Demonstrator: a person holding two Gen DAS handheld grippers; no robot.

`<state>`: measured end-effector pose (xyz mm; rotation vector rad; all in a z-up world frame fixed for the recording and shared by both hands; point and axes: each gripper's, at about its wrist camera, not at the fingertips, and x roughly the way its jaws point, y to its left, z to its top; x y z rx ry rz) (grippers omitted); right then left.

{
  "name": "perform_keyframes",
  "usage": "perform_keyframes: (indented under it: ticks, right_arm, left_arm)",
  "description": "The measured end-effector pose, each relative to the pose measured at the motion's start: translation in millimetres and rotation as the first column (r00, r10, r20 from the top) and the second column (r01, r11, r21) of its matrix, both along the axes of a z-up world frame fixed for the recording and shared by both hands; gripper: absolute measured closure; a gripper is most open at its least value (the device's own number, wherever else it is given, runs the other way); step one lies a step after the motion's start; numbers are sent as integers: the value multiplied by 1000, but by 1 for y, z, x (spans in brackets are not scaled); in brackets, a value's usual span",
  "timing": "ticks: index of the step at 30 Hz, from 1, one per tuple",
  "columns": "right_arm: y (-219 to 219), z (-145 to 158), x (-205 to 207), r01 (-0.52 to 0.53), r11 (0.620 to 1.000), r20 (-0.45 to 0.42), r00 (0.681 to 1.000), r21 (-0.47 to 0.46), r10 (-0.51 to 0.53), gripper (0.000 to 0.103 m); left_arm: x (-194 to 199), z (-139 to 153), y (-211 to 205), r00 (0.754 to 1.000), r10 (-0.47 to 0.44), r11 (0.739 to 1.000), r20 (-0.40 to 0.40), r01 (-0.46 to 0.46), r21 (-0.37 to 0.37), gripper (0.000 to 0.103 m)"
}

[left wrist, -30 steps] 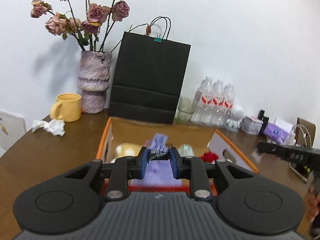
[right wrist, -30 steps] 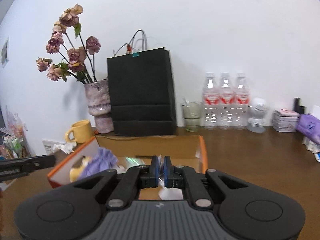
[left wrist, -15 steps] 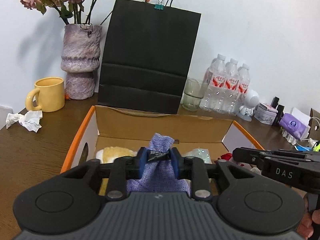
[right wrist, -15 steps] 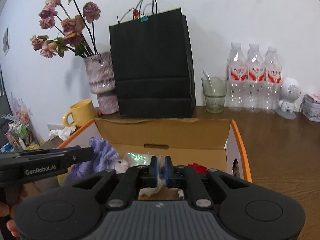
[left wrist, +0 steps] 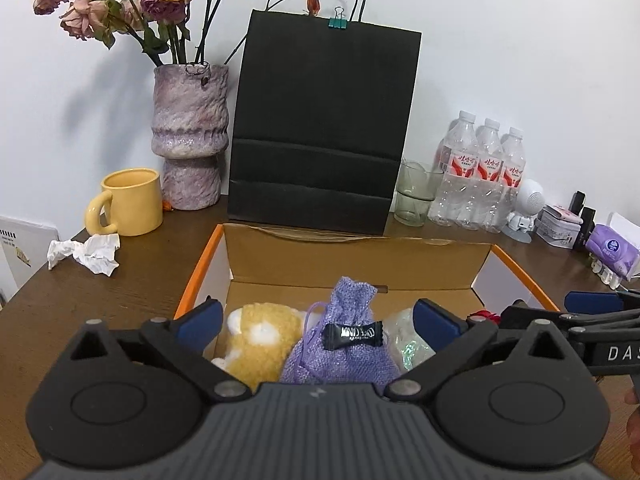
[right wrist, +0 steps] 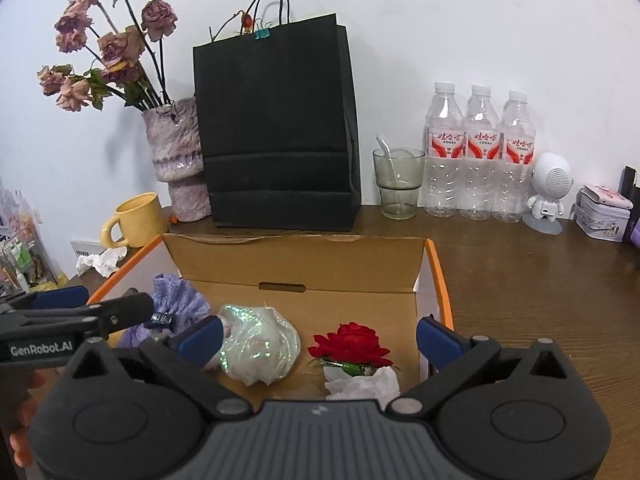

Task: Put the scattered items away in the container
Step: 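Carry the wrapper and clear packet over the box and open both grippers, then move the left gripper to the blue packet while the right approaches the white container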

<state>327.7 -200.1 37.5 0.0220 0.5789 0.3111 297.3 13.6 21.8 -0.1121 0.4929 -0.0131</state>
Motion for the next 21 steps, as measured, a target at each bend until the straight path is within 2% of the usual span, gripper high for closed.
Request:
perform_keyframes:
  ticks: [12, 17, 21]
  right_arm:
    - [4, 3, -6, 7, 1000, 14, 1000, -11, -7, 0]
    - [2, 12, -30, 31, 999, 69, 997, 14, -32, 0]
    - [-7, 12, -56, 43, 998, 77, 996, 43, -46, 0]
  left_arm:
    - [-6, 3, 0, 1000, 1, 1000, 5, -1, -9, 0]
    - [-31, 9, 6, 1000, 9, 999, 27, -8, -45, 0]
    - [-56, 12, 13, 1000, 11, 1000, 26, -10, -27, 0]
